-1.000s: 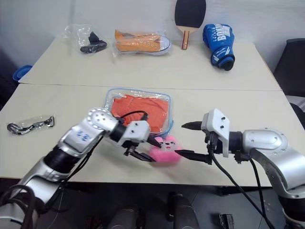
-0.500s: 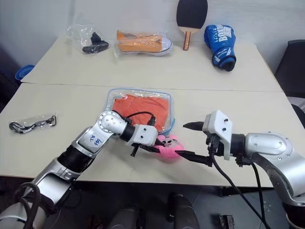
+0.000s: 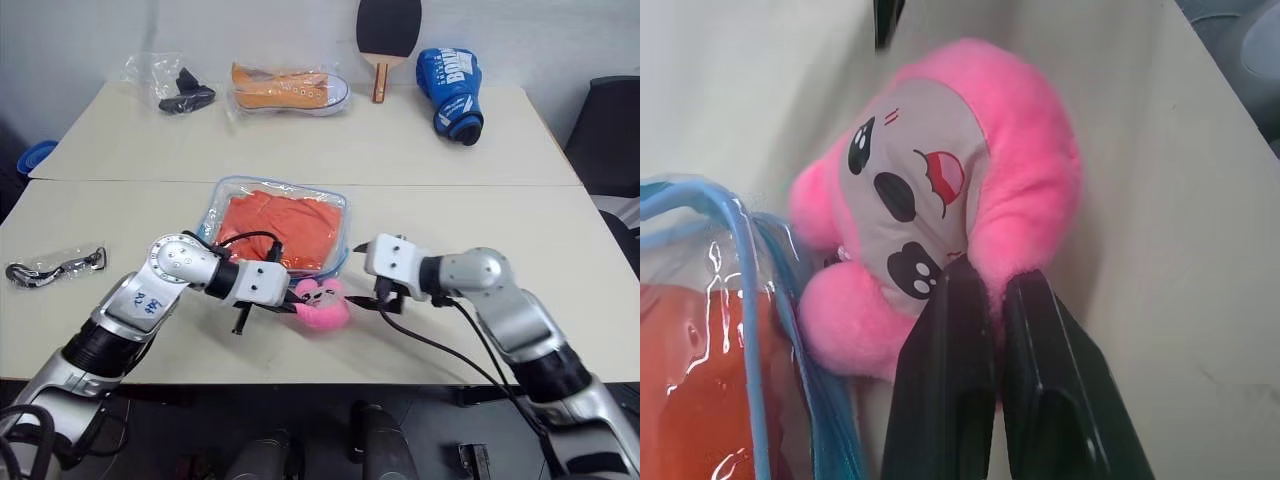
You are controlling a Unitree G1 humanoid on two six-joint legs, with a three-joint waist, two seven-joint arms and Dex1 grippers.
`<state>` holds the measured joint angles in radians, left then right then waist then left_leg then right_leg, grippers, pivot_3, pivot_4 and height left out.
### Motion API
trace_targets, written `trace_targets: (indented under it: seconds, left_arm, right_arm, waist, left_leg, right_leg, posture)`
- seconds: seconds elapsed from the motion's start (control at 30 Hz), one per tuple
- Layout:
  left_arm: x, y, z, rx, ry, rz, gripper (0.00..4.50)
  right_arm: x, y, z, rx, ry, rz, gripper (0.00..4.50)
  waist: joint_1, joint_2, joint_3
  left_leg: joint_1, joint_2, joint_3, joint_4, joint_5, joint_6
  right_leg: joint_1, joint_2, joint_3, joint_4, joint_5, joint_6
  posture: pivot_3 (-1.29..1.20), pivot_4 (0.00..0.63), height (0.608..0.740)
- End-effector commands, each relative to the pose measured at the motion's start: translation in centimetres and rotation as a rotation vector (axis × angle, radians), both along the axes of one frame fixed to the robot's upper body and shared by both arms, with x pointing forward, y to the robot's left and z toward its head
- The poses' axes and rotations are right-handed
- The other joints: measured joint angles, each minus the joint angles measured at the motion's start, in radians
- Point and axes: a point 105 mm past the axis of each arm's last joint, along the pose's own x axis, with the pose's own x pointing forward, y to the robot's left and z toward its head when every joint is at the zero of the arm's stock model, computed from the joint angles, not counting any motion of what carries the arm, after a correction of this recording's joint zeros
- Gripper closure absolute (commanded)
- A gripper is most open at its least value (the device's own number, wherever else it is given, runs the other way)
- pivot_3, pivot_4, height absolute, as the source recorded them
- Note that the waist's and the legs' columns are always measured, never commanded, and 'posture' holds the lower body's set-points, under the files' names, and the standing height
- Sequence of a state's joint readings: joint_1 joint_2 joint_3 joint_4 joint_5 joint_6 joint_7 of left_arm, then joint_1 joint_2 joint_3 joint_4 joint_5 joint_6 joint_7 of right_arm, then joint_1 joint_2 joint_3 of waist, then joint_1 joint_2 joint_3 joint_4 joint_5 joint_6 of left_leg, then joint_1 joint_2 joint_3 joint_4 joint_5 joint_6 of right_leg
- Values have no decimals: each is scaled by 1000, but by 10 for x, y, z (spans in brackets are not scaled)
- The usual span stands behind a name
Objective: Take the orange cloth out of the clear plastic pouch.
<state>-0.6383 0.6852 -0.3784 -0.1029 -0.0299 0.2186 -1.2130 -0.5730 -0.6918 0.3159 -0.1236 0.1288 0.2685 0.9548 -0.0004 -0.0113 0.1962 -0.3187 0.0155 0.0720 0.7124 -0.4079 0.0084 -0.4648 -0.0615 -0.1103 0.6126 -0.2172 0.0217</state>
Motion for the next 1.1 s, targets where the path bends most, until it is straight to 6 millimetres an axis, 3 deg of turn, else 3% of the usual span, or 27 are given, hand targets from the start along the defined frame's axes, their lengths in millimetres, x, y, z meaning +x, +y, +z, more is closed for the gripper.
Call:
trace_targets:
  seconds: [0.03,0.23,0.33,0.57,0.67,0.77,0.87,0.97,1.1]
  left_arm:
    - [-2,3,9,-27,-19,23,4490]
    - [-7,2,11,-37,-8,30,4490]
    - [-8,2,10,-38,-4,33,4500]
    - [-11,1,10,-38,6,26,4500]
    - [-10,1,10,-37,6,29,4500]
    - [-7,2,9,-33,6,38,4500]
    - [-2,10,5,-27,9,74,4500]
    - [3,22,4,-24,13,125,4500]
    - [10,56,12,-40,32,242,4500]
  right_arm:
    - [11,7,5,-25,-79,21,0]
    - [30,18,0,-77,-155,49,0]
    - [35,26,3,-58,-163,64,529]
    - [41,40,-5,-67,-187,90,2822]
    - [41,44,-5,-60,-189,111,2822]
    - [39,46,-4,-54,-193,131,3390]
    - [38,43,0,-59,-203,137,4339]
    - [38,39,5,-70,-226,144,4467]
    - [32,23,7,-126,-256,173,4467]
  waist:
    - [1,0,0]
    - [1,0,0]
    - [-1,0,0]
    - [-1,0,0]
    - [-1,0,0]
    - [-2,0,0]
    - [-2,0,0]
    - [-2,1,0]
    - [-3,1,1]
  left_leg:
    - [-1,0,0,1,0,0]
    - [-1,0,-1,2,0,1]
    - [-1,0,-1,2,0,1]
    - [-1,0,-1,2,0,0]
    - [-1,0,-1,2,0,0]
    - [-1,0,-1,2,0,0]
    - [-1,0,-2,2,0,0]
    - [-1,0,-2,2,0,0]
    - [-1,1,-2,2,-1,0]
  right_leg:
    - [0,0,0,0,0,0]
    - [0,-1,-1,0,0,0]
    - [0,-1,-1,0,0,0]
    - [0,-1,-1,0,0,0]
    - [0,-1,-1,0,0,0]
    - [0,-1,-1,0,0,0]
    - [0,-1,-1,0,0,0]
    - [0,-1,-1,0,0,0]
    - [0,-1,-1,0,0,0]
  posture:
    - [0,150,740]
    - [0,150,740]
    - [0,150,740]
    - [0,150,740]
    - [0,150,740]
    - [0,150,740]
    - [0,150,740]
    - [0,150,740]
    - [0,150,740]
